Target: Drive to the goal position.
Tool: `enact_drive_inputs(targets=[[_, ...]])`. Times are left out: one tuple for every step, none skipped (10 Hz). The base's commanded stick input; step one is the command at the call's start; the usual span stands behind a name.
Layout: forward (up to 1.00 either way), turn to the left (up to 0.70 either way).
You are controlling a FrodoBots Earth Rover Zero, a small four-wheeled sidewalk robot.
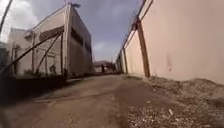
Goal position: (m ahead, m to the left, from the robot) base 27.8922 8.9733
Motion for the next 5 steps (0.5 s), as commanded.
enact_drive_inputs(targets=[[0.7,0.01],[0.7,0.01],[0.7,0.01],[0.7,0.01],[0.7,0.01]])
